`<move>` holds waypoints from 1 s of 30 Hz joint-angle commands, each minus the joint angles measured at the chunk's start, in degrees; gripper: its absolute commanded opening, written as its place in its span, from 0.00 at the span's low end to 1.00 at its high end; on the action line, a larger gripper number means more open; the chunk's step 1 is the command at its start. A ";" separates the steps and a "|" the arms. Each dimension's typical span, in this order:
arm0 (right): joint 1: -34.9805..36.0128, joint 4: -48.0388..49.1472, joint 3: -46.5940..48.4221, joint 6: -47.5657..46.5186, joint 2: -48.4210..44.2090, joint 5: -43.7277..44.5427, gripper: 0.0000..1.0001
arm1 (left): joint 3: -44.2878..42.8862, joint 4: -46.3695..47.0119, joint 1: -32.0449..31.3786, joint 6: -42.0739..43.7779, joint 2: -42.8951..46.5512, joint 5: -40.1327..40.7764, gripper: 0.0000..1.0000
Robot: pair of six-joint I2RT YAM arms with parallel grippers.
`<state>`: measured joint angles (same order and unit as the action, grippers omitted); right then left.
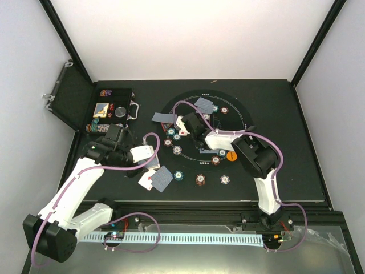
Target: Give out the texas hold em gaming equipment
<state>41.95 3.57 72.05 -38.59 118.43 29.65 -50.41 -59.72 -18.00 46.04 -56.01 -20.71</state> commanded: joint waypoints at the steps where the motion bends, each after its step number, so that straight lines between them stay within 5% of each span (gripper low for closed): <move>1: 0.50 -3.65 -1.79 1.19 -3.68 -5.32 0.21 | -2.45 -0.61 0.16 -0.08 -0.18 0.10 0.01; 7: 0.57 -7.65 -1.99 5.08 -6.26 -6.81 0.37 | -2.67 -1.25 0.16 -0.01 -0.03 0.21 0.02; 10: 0.43 -8.92 -1.83 9.58 -9.00 -7.85 0.56 | -2.67 -1.40 0.16 0.10 -0.04 0.32 0.02; 20: -1.21 -15.56 -1.54 20.17 -16.97 -15.49 0.62 | -2.86 -2.11 0.16 0.37 0.22 0.21 0.02; 23: -4.47 -20.83 2.09 30.30 -16.12 -16.15 0.60 | -2.80 -2.00 0.16 0.15 0.34 0.08 0.02; 30: -10.31 -28.01 2.64 50.24 -12.24 -20.89 0.24 | -2.41 -1.37 0.16 -0.16 0.53 -0.30 0.02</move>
<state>33.06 -18.57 74.87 -2.11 103.18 12.34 -50.96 -61.01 -18.00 46.04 -55.99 -20.67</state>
